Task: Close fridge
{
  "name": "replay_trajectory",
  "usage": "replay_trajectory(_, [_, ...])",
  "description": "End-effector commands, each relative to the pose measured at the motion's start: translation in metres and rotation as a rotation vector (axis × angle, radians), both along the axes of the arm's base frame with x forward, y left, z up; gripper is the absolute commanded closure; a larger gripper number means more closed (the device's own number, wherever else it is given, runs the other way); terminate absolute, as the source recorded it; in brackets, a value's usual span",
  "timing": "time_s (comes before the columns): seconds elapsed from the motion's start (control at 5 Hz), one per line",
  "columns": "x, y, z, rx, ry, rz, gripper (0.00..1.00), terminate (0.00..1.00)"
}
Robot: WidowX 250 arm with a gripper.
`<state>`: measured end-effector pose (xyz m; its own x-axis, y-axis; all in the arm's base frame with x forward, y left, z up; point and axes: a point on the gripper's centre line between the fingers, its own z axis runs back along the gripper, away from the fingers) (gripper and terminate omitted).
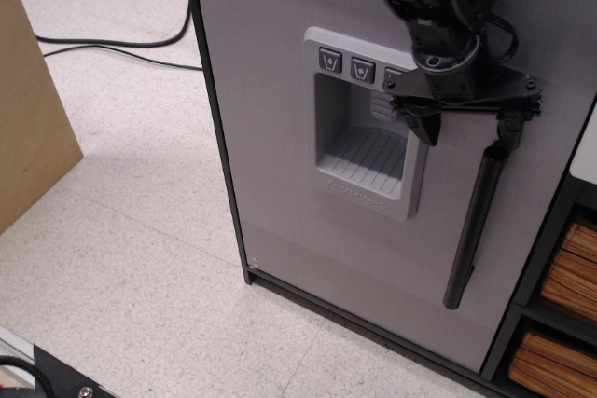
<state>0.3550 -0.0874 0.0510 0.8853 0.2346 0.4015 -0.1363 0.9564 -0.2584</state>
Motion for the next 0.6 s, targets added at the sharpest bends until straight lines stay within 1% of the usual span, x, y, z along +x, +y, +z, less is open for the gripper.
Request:
replay_trajectory(0.0, [-0.0590, 0.0082, 0.0421, 0.019, 0.055, -0.026, 0.00, 0.00])
replay_trajectory(0.2, [-0.0590, 0.0082, 0.0421, 0.019, 0.055, -0.026, 0.00, 0.00])
replay_trajectory(0.4, [-0.0590, 0.0082, 0.0421, 0.019, 0.055, -0.026, 0.00, 1.00])
